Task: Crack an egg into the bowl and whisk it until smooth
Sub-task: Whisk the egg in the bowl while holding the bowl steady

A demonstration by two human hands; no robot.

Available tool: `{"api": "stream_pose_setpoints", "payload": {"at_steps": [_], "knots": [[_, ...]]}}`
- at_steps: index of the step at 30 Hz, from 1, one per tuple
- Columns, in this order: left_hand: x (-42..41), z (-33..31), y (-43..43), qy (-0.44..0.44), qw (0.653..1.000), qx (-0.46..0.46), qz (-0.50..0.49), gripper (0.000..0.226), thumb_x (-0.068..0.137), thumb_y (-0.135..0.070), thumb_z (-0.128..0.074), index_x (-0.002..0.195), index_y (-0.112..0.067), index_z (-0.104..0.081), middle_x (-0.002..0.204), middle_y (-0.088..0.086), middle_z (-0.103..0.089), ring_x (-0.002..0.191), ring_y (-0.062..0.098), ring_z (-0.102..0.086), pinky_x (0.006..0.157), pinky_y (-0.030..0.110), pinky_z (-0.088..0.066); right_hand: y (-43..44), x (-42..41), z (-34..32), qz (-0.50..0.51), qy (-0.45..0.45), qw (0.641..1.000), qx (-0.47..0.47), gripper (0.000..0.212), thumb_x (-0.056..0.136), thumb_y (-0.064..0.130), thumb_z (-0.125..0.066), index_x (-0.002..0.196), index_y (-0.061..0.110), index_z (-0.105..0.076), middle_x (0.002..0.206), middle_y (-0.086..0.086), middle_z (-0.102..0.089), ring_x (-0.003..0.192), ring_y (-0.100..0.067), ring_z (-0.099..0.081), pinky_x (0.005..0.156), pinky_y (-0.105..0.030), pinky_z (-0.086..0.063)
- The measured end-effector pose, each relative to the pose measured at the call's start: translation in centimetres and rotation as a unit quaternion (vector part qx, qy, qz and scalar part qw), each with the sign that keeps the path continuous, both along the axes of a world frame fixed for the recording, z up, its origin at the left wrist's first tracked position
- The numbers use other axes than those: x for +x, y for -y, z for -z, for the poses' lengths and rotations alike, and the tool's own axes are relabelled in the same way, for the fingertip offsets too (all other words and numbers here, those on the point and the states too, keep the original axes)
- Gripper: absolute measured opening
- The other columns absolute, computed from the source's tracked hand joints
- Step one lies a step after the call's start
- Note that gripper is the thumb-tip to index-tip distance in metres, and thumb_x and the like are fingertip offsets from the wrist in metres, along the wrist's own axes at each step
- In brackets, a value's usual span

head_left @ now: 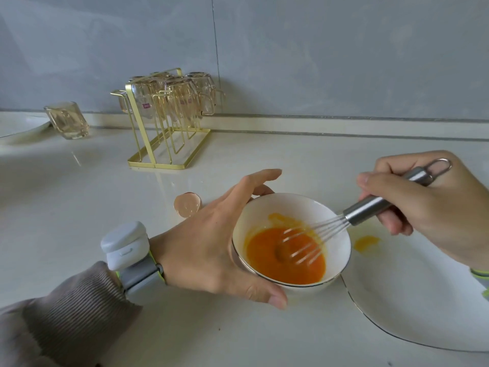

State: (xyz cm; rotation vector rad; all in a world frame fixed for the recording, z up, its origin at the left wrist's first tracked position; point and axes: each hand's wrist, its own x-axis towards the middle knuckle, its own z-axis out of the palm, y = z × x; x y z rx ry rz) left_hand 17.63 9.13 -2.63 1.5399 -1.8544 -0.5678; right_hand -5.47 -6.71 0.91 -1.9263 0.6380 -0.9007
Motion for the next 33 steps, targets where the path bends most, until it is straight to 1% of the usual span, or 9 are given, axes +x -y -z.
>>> {"api": "stream_pose_setpoints", "payload": {"at_steps": [3,6,11,15,19,22,28,30,33], "knots": [[-0.09,-0.03,-0.07,-0.001,1.0,0.001,0.001,0.127,0.052,-0.076,-0.08,0.153,-0.046,-0.009,0.145,-0.009,-0.045,0.134,0.019,-0.053,0.104,0.042,-0.054,-0.14,-0.11,-0.03,-0.009,0.009,1.0,0.024,0.038,0.095,0.01,-0.063,0.06,-0.004,-0.063,0.035,-0.01,-0.047,0.035,-0.021,-0.036,0.038,-0.018,-0.033],[-0.06,0.03,-0.08,0.005,1.0,0.001,-0.001,0.127,0.052,-0.077,-0.08,0.153,-0.046,-0.009,0.147,-0.009,-0.044,0.136,0.02,-0.052,0.104,0.044,-0.053,-0.16,0.02,0.01,0.018,0.019,1.0,-0.014,0.038,0.096,0.015,-0.065,0.061,-0.001,-0.065,0.038,-0.01,-0.051,0.037,-0.018,-0.038,0.038,-0.019,-0.035],[0.05,0.05,-0.07,0.004,1.0,0.0,0.001,0.129,0.052,-0.068,-0.088,0.153,-0.047,-0.01,0.145,-0.011,-0.044,0.134,0.017,-0.053,0.104,0.041,-0.053,-0.33,0.02,0.0,-0.009,0.009,1.0,0.015,0.038,0.094,0.013,-0.066,0.06,-0.002,-0.063,0.035,-0.008,-0.048,0.036,-0.02,-0.036,0.038,-0.019,-0.034],[-0.09,0.0,-0.1,-0.001,1.0,0.0,0.002,0.127,0.052,-0.076,-0.081,0.153,-0.046,-0.01,0.146,-0.009,-0.044,0.134,0.019,-0.053,0.104,0.043,-0.053,-0.27,-0.02,0.08,0.017,0.008,1.0,-0.024,0.039,0.093,0.013,-0.065,0.058,-0.001,-0.061,0.036,-0.009,-0.05,0.037,-0.02,-0.036,0.038,-0.02,-0.033],[-0.09,-0.1,-0.15,0.015,1.0,-0.005,-0.002,0.128,0.052,-0.074,-0.083,0.153,-0.045,-0.01,0.144,-0.011,-0.046,0.132,0.015,-0.055,0.103,0.038,-0.054,-0.37,-0.06,-0.06,-0.003,0.023,1.0,0.01,0.037,0.093,0.014,-0.064,0.06,-0.002,-0.063,0.036,-0.009,-0.048,0.036,-0.021,-0.037,0.038,-0.018,-0.033],[-0.08,-0.08,-0.18,0.01,1.0,-0.002,-0.005,0.127,0.052,-0.073,-0.083,0.152,-0.046,-0.01,0.145,-0.011,-0.045,0.133,0.014,-0.054,0.104,0.039,-0.053,-0.27,0.02,-0.03,0.024,0.017,0.999,-0.027,0.038,0.093,0.015,-0.064,0.059,-0.001,-0.062,0.037,-0.01,-0.05,0.037,-0.019,-0.037,0.038,-0.02,-0.034],[-0.22,-0.24,-0.2,0.006,1.0,-0.001,-0.005,0.125,0.051,-0.079,-0.078,0.152,-0.048,-0.011,0.144,-0.012,-0.045,0.133,0.014,-0.053,0.105,0.039,-0.052,-0.31,0.0,0.1,0.021,0.029,0.999,-0.005,0.037,0.093,0.017,-0.064,0.061,-0.002,-0.064,0.037,-0.01,-0.049,0.036,-0.021,-0.038,0.038,-0.02,-0.035],[-0.17,-0.18,-0.15,0.011,1.0,0.0,-0.008,0.128,0.05,-0.076,-0.083,0.152,-0.047,-0.01,0.145,-0.011,-0.045,0.134,0.015,-0.053,0.106,0.039,-0.051,-0.27,0.09,0.16,0.035,0.02,0.999,-0.024,0.039,0.092,0.017,-0.065,0.059,-0.003,-0.062,0.037,-0.01,-0.05,0.036,-0.02,-0.039,0.038,-0.02,-0.035],[-0.19,-0.13,-0.13,0.009,1.0,0.001,-0.005,0.128,0.051,-0.075,-0.084,0.152,-0.046,-0.011,0.144,-0.01,-0.045,0.134,0.016,-0.053,0.105,0.038,-0.052,-0.25,0.11,0.24,0.019,0.013,1.0,0.006,0.041,0.091,0.014,-0.063,0.057,-0.008,-0.057,0.034,-0.01,-0.047,0.035,-0.021,-0.036,0.038,-0.019,-0.033]]}}
